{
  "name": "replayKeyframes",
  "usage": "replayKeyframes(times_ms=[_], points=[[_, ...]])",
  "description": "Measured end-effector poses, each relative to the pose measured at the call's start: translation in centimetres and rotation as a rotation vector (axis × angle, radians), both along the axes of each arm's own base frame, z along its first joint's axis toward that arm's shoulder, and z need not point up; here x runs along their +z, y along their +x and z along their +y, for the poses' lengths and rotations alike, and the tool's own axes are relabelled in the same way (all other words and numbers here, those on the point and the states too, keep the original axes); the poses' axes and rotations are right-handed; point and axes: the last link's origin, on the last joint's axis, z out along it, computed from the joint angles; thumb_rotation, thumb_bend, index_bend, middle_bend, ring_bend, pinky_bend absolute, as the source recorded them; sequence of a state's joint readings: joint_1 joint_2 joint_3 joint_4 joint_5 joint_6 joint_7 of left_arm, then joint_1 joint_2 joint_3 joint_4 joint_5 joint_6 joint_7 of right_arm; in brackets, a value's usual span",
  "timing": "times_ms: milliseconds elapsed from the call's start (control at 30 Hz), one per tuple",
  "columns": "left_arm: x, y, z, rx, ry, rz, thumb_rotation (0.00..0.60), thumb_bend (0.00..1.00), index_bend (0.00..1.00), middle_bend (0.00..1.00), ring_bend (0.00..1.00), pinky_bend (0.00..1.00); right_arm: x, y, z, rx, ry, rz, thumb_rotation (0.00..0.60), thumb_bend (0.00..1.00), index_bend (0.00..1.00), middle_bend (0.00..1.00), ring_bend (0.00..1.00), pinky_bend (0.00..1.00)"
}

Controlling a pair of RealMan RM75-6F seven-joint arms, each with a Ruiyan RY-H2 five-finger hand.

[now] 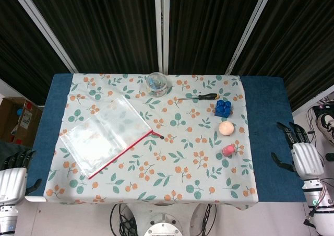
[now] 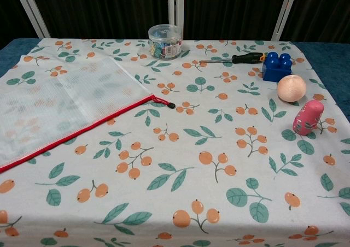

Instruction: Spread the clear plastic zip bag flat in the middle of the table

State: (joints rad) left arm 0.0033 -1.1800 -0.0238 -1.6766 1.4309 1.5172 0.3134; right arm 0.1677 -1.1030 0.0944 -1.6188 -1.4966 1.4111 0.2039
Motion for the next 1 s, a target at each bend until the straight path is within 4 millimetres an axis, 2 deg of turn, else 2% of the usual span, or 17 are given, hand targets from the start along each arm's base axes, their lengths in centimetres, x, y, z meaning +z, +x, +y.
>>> replayKeyframes(times_ms=[233,567,733,833,1000], points=[[-0.1,0.1,0.2,-0.030,0.008,-0.001,0.600,0.17,0.17,0.14,0.12,0.17,0.0,0.2,0.0,-0.001,-0.003,-0.005,0.600,0.24,0.09,0.16,0.00,0.00],[0.1,1.5,-0.4,-0.126,0.004,0.021,0.600,0.17,0.18,0.14,0.12,0.17,0.5,-1.3,2.9,-0.035,-0.020,-0.047,0.600,0.24,0.09,0.16,0.00,0.00],[-0.2,2.2,-0.2,-0.156,-0.019,0.025,0.600,0.17,0.18,0.14,0.12,0.17,0.7,-1.6,3.7,-0.026,-0.029,-0.055,0.600,0.24,0.09,0.16,0.00,0.00],[-0.5,2.9,0.4,-0.185,-0.034,0.024,0.600,0.17,0.18,0.14,0.12,0.17,0.9,-1.5,3.8,-0.012,-0.033,-0.059,0.600,0.24,0.09,0.16,0.00,0.00],[-1.5,5.3,3.1,-0.293,-0.089,0.015,0.600,0.18,0.20,0.14,0.12,0.17,0.8,-0.8,3.1,0.030,-0.023,-0.058,0.600,0.24,0.09,0.16,0.00,0.00]])
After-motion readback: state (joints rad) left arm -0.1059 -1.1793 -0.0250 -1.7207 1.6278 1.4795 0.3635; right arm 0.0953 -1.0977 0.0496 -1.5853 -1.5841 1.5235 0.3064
